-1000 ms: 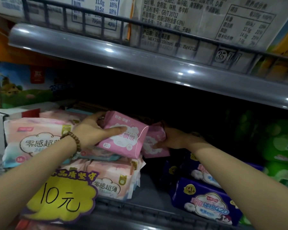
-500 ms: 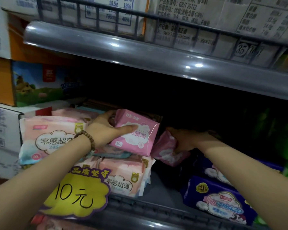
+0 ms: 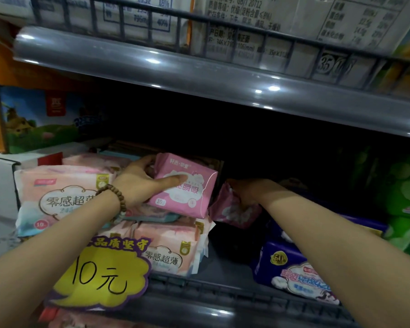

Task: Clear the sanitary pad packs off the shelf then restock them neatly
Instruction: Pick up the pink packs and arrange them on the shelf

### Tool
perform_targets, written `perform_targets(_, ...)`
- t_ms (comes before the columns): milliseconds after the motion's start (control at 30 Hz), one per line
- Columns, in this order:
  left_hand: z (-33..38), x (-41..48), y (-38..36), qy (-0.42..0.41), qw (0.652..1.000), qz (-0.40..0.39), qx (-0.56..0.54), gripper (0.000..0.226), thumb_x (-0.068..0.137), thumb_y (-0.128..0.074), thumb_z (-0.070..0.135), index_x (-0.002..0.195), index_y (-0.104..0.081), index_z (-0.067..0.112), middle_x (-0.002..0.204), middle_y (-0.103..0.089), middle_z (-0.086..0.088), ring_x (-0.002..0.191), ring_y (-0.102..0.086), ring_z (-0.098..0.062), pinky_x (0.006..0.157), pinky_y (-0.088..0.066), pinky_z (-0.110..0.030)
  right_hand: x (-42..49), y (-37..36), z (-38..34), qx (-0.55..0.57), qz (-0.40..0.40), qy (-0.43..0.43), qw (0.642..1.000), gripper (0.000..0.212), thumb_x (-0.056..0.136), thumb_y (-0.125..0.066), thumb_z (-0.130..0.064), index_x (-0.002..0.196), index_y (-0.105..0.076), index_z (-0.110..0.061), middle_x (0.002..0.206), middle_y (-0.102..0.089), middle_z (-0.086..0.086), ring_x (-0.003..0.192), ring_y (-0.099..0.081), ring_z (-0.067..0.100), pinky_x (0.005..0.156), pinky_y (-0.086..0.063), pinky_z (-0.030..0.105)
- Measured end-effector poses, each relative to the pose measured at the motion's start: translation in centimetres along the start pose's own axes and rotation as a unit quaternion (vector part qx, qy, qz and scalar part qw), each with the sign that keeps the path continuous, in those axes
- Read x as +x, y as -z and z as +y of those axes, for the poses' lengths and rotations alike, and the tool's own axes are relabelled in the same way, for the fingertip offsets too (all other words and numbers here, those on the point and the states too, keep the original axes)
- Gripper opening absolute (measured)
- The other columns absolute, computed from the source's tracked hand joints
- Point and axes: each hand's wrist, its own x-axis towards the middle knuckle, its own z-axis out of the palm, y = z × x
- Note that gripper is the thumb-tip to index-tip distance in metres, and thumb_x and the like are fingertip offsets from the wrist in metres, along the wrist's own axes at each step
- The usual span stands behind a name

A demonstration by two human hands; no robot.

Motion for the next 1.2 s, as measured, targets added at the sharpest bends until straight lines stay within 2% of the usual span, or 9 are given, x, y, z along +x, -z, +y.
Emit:
perform_targets(100,0.1,0.0,0.0,0.005,1.0,-0.009,-0.008,0.09,0.044,-0.073,0.076,0.118,-0.055,0.029,0.106,-0.066,0.007,0.083,-0.064,-0.008,0.066,-0.05,-0.021,0.6,-0.5,-0.4,0.07,0.017,-0.009,0.997,0.051,0.095,-0.05,-0.016,0.143,-0.032,-0.014,0.145,-0.042,0.015,0.126,-0.047,0.031,0.101,-0.037,0.033)
perform_targets(167,-0.1,0.0,0.0,-0.001,1.0,-0.005,-0.01,0.101,0.035,-0.069,0.082,0.121,-0.055,0.03,0.108,-0.067,0.008,0.088,-0.065,-0.009,0.074,-0.053,-0.025,0.9,-0.8,-0.9,0.125,0.005,-0.007,0.992,0.05,0.095,-0.054,-0.02,0.141,-0.037,-0.014,0.143,-0.045,0.015,0.125,-0.048,0.03,0.1,-0.037,0.032)
perform_targets(267,-0.4,-0.1,0.1,-0.001,1.0,0.0,-0.001,0.107,0.032,-0.065,0.083,0.125,-0.053,0.03,0.112,-0.066,0.008,0.095,-0.065,-0.013,0.084,-0.055,-0.033,1.1,-0.3,-0.4,0.182,-0.041,0.009,0.982,0.078,0.081,-0.075,-0.031,0.146,-0.034,-0.015,0.148,-0.04,0.008,0.132,-0.042,0.025,0.104,-0.037,0.028)
perform_targets(367,-0.5,0.0,0.0,-0.012,1.0,-0.004,-0.007,0.107,0.029,-0.066,0.086,0.12,-0.056,0.031,0.106,-0.068,0.01,0.093,-0.066,-0.011,0.085,-0.055,-0.035,1.0,0.6,0.9,0.195,-0.067,-0.006,0.978,0.085,0.08,-0.073,-0.044,0.148,-0.031,-0.015,0.152,-0.034,0.003,0.136,-0.037,0.023,0.106,-0.034,0.027)
perform_targets(600,-0.9,0.2,-0.2,-0.026,0.999,-0.005,-0.023,0.103,0.028,-0.067,0.087,0.115,-0.059,0.032,0.099,-0.07,0.015,0.091,-0.067,-0.007,0.085,-0.055,-0.034,3.0,-0.6,1.3,0.243,-0.073,-0.009,0.967,0.076,0.082,-0.072,-0.039,0.146,-0.036,-0.018,0.151,-0.037,0.001,0.135,-0.038,0.022,0.105,-0.033,0.027)
perform_targets(767,-0.4,0.0,-0.6,-0.026,0.999,0.006,-0.031,0.081,0.048,-0.076,0.07,0.114,-0.058,0.027,0.095,-0.067,0.016,0.086,-0.063,-0.002,0.068,-0.047,-0.015,3.8,-1.4,1.3,0.26,-0.069,-0.008,0.963,0.073,0.082,-0.072,-0.038,0.144,-0.04,-0.018,0.148,-0.041,0.002,0.133,-0.041,0.023,0.103,-0.034,0.026)
perform_targets(900,-0.3,-0.3,-0.5,-0.017,0.999,0.009,-0.03,0.095,0.045,-0.077,0.072,0.124,-0.056,0.026,0.105,-0.067,0.011,0.094,-0.064,-0.007,0.074,-0.048,-0.018,3.3,-1.6,1.4,0.289,-0.031,-0.008,0.957,0.07,0.082,-0.073,-0.033,0.142,-0.041,-0.015,0.143,-0.045,0.003,0.128,-0.046,0.023,0.098,-0.039,0.025)
perform_targets(1033,-0.5,0.1,-0.4,-0.015,1.0,0.0,-0.018,0.104,0.036,-0.071,0.079,0.125,-0.054,0.027,0.109,-0.066,0.01,0.097,-0.063,-0.008,0.078,-0.049,-0.022,2.4,-0.8,2.8,0.41,0.019,-0.015,0.912,0.066,0.086,-0.071,-0.021,0.143,-0.038,-0.012,0.133,-0.046,0.002,0.126,-0.047,0.024,0.092,-0.041,0.024)
perform_targets(1200,-0.4,0.3,-0.7,-0.008,1.0,-0.001,-0.029,0.088,0.049,-0.072,0.061,0.126,-0.054,0.023,0.112,-0.066,0.006,0.097,-0.062,-0.01,0.073,-0.045,-0.016,3.6,-4.4,0.8,0.331,-0.01,-0.004,0.943,0.059,0.087,-0.069,-0.022,0.14,-0.045,-0.012,0.14,-0.05,0.008,0.124,-0.05,0.021,0.09,-0.04,0.019)
